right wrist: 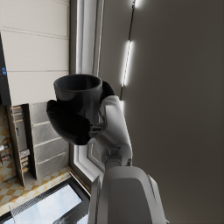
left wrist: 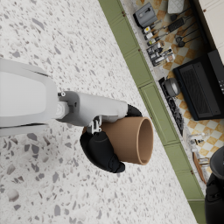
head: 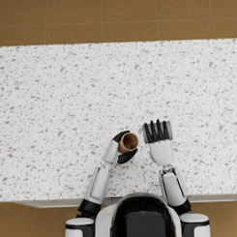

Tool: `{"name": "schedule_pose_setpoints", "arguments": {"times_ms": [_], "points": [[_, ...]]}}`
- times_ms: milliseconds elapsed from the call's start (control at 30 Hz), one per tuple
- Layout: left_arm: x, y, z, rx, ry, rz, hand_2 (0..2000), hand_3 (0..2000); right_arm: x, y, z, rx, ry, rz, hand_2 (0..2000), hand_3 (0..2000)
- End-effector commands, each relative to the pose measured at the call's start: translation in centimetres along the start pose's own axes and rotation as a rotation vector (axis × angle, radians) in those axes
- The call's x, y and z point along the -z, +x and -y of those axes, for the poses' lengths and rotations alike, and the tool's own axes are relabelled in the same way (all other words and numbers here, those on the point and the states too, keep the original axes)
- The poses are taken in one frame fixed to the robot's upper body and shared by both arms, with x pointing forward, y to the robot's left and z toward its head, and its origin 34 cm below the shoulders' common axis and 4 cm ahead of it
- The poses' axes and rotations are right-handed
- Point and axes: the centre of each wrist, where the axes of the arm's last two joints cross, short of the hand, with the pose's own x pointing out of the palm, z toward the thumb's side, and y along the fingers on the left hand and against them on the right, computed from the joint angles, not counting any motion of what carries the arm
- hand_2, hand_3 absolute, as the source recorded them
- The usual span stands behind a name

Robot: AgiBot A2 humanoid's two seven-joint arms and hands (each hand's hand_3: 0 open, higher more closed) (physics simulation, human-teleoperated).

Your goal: Pick up two cups and pour the berry on the right into the cup on the left

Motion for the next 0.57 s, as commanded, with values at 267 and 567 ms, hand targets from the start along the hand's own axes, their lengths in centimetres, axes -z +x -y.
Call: {"name": "schedule_pose_setpoints", "arguments": {"times_ms": [267, 567], "points": [[0.02, -0.02, 0.38, -0.002, -0.001, 0.000, 2000, 1280, -0.25, 0.41, -0.44, -0.024, -0.017, -0.003, 2000, 1280], [0.02, -0.02, 0.41, -0.002, -0.001, 0.000, 2000, 1280, -0.27, 0.43, -0.46, -0.023, -0.018, -0.003, 2000, 1280]]}}
